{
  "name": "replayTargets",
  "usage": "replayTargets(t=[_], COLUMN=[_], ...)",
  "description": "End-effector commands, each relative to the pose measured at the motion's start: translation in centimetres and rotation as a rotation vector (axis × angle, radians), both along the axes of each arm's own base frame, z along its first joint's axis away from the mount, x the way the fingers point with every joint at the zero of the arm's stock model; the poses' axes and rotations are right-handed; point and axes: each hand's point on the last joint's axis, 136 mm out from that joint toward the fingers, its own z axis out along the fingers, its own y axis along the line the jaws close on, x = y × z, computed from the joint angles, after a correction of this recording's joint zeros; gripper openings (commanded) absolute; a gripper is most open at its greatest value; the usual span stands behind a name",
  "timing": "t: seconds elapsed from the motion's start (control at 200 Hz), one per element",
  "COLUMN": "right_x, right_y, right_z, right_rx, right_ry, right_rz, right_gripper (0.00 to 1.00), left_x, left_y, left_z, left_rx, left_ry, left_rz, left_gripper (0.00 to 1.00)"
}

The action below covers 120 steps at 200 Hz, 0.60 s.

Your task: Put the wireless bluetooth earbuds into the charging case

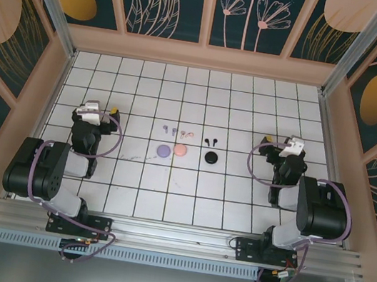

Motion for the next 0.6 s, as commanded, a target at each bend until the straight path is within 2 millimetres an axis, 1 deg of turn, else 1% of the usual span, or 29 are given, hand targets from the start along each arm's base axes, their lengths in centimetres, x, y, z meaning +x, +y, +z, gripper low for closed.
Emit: replayTargets(t=[0.0,0.06,0.11,0.145,0.18,0.22,0.285,0.32,0.36,0.375,0.48,0.596], right_x=[1.3,1.6,1.9,2.1,2.2,2.2,2.2,2.1,2.3,2.4,2.6,1.7], right_y=[-0.1,-0.2,0.1,0.1,0.9,1.1,0.1,-0.9,-0.8,-0.3,1.4,4.1], right_z=[2.7,3.2,3.8,4.5,5.2,6.2,7.8,8.0,8.6,8.8,9.5,9.4], right_rx=[-0.006,0.000,0.033,0.066,0.100,0.148,0.297,0.360,0.378,0.388,0.404,0.359], right_ry=[-0.015,0.016,0.044,0.056,0.067,0.065,0.071,0.106,0.141,0.156,0.243,0.329], right_rz=[0.001,-0.012,-0.007,-0.016,0.023,0.028,-0.065,-0.141,-0.131,-0.105,-0.038,0.021], right_gripper=[0.99,0.99,0.99,0.99,0.99,0.99,0.99,0.99,0.99,0.99,0.99,0.96], left_x=[0.3,0.9,1.2,1.5,1.7,1.9,2.4,2.7,3.0,3.1,3.7,4.5], left_y=[0.8,1.1,1.0,1.0,1.0,1.1,0.7,0.4,0.1,0.0,-0.8,-3.0], left_z=[1.0,1.4,1.7,2.0,2.6,3.2,4.5,5.3,6.2,6.5,8.2,8.3], left_rx=[-0.025,-0.027,-0.024,-0.023,-0.023,-0.027,-0.037,-0.050,-0.076,-0.089,-0.226,-0.385], left_ry=[-0.005,0.019,0.041,0.049,0.054,0.060,0.070,0.070,0.071,0.072,0.090,0.162], left_rz=[0.047,0.067,0.061,0.057,0.058,0.065,0.043,0.031,0.017,0.012,-0.012,-0.099], left_gripper=[0.99,0.99,0.99,0.99,0.99,0.99,0.99,0.99,0.99,0.99,0.99,0.99])
